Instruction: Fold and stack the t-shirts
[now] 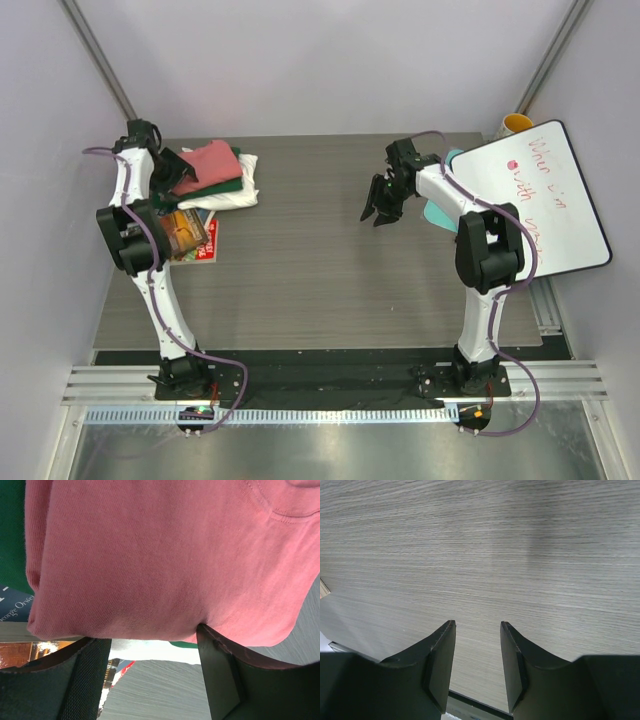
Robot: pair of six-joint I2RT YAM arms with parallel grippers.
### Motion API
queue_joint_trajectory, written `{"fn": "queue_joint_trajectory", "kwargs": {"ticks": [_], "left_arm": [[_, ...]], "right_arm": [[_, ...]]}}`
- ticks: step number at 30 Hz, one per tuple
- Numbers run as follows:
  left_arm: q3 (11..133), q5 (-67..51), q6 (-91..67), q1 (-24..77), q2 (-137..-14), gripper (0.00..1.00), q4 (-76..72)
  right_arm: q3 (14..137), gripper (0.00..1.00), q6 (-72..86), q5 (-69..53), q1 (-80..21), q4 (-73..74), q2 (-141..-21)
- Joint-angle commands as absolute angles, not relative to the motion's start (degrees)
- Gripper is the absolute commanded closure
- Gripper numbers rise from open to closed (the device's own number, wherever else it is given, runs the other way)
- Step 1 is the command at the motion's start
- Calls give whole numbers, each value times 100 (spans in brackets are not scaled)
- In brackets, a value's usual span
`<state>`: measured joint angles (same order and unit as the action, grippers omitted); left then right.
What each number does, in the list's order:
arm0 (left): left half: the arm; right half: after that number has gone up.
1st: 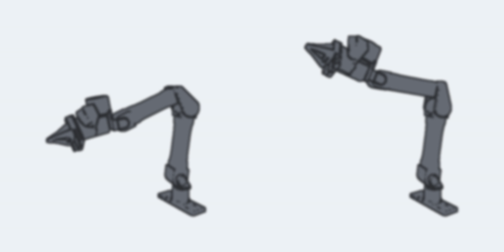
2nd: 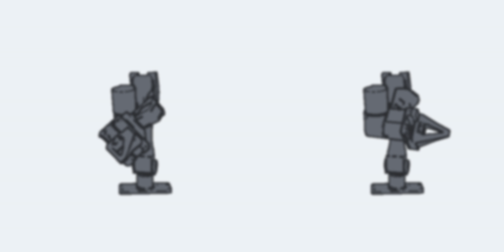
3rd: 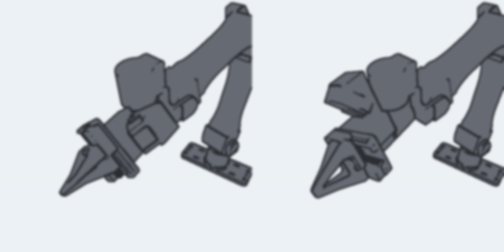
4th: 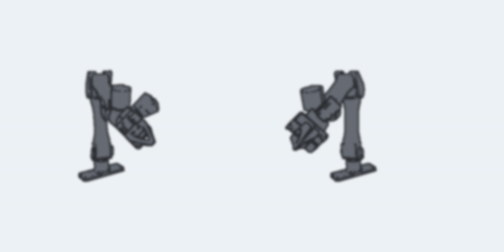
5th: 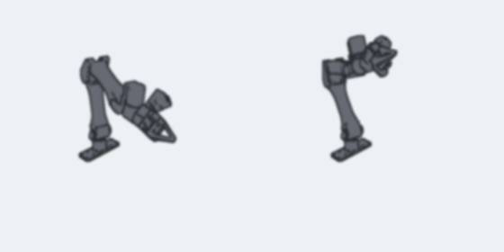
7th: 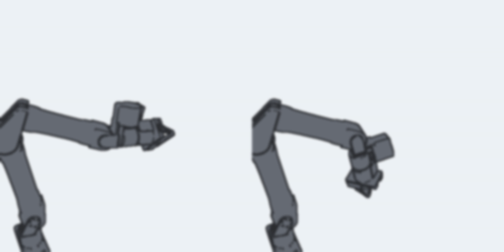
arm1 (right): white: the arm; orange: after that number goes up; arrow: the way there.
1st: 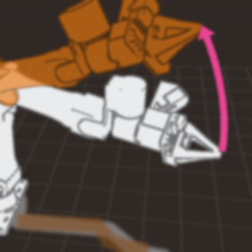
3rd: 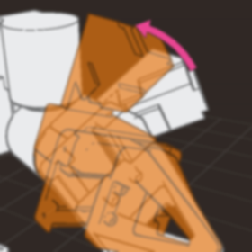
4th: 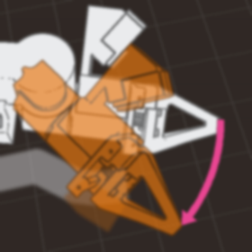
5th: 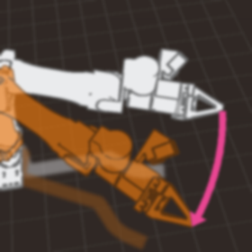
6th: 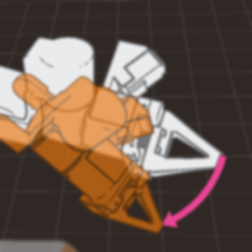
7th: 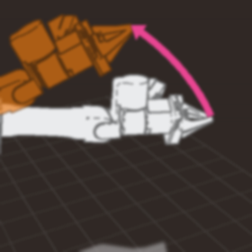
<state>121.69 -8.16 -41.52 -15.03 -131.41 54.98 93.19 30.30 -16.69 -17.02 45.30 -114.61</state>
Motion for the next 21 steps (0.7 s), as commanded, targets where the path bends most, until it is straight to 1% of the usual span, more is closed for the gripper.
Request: {"fn": "queue_joint_trajectory", "kwargs": {"ticks": [1, 5, 17, 19, 20, 21], "left_arm": [[12427, -800, -4148, -1503, -13078, 30, 5150], [12595, -765, -4166, -1494, -13140, 31, 5238], [12524, -501, -4254, -1503, -13297, 31, 5133], [12533, -527, -4271, -1503, -13403, 38, 5133], [12525, -527, -4280, -1494, -13438, 50, 5124], [12490, -536, -4280, -1494, -13473, 59, 5115]], "right_arm": [[9439, 53, 3032, -1600, -1688, 4623, -11171], [9483, 53, 3015, -1600, -1679, 4649, -11215], [9562, 53, 2971, -1688, -1688, 4702, -11312], [9554, 53, 2953, -1679, -1688, 4720, -11303], [9554, 53, 2953, -1670, -1688, 4720, -11294], [9536, 53, 2953, -1661, -1688, 4720, -11285]]}}
